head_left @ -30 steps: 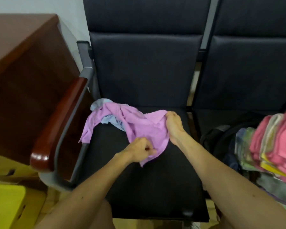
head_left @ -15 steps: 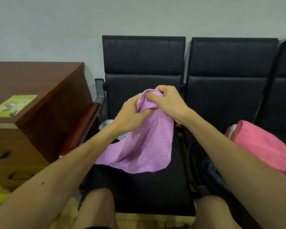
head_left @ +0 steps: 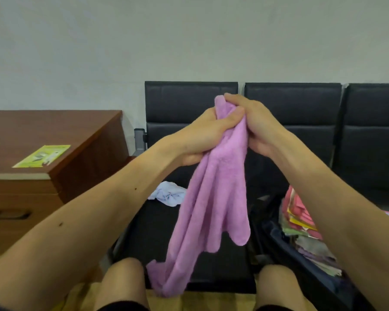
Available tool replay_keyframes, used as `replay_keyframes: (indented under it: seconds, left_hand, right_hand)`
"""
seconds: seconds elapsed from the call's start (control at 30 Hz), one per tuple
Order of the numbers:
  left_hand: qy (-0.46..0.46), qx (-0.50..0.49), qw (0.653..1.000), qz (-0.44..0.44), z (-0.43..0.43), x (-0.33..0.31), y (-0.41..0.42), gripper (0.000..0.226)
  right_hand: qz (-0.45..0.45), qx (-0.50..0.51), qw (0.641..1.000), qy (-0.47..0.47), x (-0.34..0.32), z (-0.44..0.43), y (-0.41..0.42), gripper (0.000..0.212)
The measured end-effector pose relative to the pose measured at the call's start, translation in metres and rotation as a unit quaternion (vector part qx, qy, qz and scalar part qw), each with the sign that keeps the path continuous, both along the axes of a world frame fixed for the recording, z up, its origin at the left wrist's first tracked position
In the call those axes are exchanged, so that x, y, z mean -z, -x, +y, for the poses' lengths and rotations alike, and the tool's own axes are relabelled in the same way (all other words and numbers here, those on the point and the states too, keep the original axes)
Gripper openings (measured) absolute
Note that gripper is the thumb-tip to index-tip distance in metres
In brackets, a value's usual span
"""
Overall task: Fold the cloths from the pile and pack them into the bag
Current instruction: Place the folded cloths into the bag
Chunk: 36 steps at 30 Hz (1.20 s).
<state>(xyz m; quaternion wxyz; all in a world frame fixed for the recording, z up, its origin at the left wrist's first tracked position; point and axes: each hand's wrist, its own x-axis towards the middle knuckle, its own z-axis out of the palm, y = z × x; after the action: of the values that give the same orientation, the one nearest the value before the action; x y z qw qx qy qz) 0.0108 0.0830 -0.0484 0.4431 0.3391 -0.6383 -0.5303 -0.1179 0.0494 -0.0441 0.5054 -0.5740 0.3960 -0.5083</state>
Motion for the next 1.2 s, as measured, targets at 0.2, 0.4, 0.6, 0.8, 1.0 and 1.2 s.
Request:
replay_keyframes:
  seconds: [0.2,0.4,0.6,0.8,1.0,1.2]
  left_hand:
    - [-0.067,-0.025,0.993,0.097,0.026,-0.012,0.008,0.033]
    - [-0.103,-0.141,0.970,0.171,0.029,0.003,-0.013,0.029]
    - [-0.103,-0.199,0.970,0.097,0.028,0.029,-0.041,0.020]
    - [-0.080,-0.207,0.974,0.046,0.035,0.048,-0.056,0.021]
    - [-0.053,-0.237,0.970,-0.001,0.037,0.055,-0.068,0.028]
    - [-0.020,-0.247,0.965,-0.081,0.041,0.064,-0.080,0.034]
  right_hand:
    - [-0.041,-0.092,0.994,-0.034,0.001,0.026,0.008,0.061]
    - [0.184,-0.161,0.969,-0.019,0.039,0.053,0.025,0.055]
    - [0.300,-0.123,0.945,-0.035,0.051,0.051,0.055,0.035]
    - [0.323,-0.089,0.942,0.019,0.041,0.052,0.072,0.025]
    - [0.439,0.001,0.889,0.133,0.040,0.053,0.080,0.033]
    - [0.568,0.082,0.802,0.167,0.048,0.057,0.091,0.027]
